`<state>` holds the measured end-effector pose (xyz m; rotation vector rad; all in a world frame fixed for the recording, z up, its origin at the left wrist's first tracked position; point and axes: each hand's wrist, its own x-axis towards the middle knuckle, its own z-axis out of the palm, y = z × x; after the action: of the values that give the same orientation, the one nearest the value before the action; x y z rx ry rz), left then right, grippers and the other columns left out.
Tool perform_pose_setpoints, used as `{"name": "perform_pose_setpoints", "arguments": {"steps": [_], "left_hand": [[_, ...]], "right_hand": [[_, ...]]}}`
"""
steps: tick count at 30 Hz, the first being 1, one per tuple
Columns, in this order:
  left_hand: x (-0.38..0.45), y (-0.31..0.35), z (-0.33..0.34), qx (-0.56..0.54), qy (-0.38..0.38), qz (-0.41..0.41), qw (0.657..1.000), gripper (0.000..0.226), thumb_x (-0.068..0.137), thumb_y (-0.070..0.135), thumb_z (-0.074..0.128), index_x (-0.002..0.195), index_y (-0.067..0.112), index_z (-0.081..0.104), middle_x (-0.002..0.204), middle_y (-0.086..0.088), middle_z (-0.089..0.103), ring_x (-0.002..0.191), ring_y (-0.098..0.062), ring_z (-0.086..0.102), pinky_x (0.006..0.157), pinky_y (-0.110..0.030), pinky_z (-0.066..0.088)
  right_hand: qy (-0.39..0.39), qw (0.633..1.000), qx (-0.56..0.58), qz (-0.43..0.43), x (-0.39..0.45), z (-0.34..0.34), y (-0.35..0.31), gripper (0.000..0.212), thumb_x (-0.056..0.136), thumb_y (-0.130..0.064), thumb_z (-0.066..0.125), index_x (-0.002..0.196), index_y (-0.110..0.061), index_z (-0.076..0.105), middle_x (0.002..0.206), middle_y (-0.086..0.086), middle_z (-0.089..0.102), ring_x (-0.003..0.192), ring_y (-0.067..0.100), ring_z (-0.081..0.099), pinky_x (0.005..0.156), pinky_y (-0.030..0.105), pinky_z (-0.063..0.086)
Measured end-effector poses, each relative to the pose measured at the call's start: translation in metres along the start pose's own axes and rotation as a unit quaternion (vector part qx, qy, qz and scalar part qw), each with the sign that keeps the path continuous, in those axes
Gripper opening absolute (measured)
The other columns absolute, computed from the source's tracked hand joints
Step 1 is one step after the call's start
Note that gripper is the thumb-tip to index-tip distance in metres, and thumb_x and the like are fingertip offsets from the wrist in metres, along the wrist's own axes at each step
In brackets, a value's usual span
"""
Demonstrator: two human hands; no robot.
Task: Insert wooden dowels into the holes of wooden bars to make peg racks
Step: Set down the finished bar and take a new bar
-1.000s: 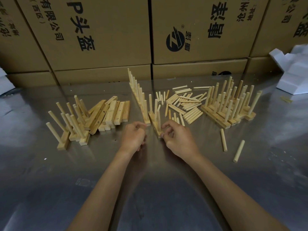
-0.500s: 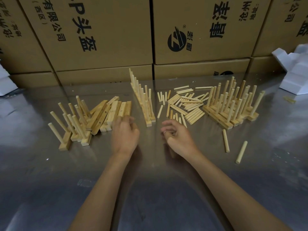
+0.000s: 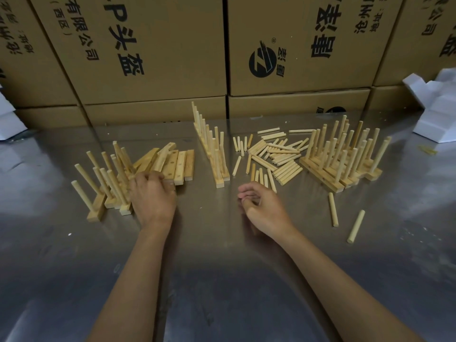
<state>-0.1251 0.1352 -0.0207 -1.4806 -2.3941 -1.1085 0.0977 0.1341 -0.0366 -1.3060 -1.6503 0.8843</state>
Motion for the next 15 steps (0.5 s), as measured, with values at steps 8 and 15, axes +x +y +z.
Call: {"name": "perform_pose_setpoints", "arguments": {"steps": [8, 15], "left_hand": [[0.003, -0.001, -0.007, -0.103, 0.052, -0.032, 0.993, 0.029, 0.091, -0.006, 0.052, 0.112, 0.002, 0.069, 0.124, -0.021, 0.058, 0.121, -0.037, 0.050, 0.107, -0.042, 0.037], [0.003, 0.025, -0.027, -0.334, 0.077, -0.091, 0.935, 0.020, 0.097, 0.004, 0.053, 0.113, 0.015, 0.059, 0.111, -0.001, 0.059, 0.108, -0.023, 0.063, 0.087, -0.032, 0.054]], "right_hand": [[-0.009, 1.000, -0.004, -0.002, -0.002, 0.000, -0.001, 0.025, 0.091, -0.002, 0.054, 0.105, -0.020, 0.064, 0.099, -0.003, 0.067, 0.099, 0.011, 0.062, 0.095, 0.036, 0.053], [-0.013, 1.000, -0.005, 0.000, -0.004, -0.004, -0.006, 0.024, 0.092, -0.003, 0.055, 0.106, -0.021, 0.064, 0.099, -0.003, 0.067, 0.098, 0.010, 0.062, 0.090, 0.025, 0.052]]}}
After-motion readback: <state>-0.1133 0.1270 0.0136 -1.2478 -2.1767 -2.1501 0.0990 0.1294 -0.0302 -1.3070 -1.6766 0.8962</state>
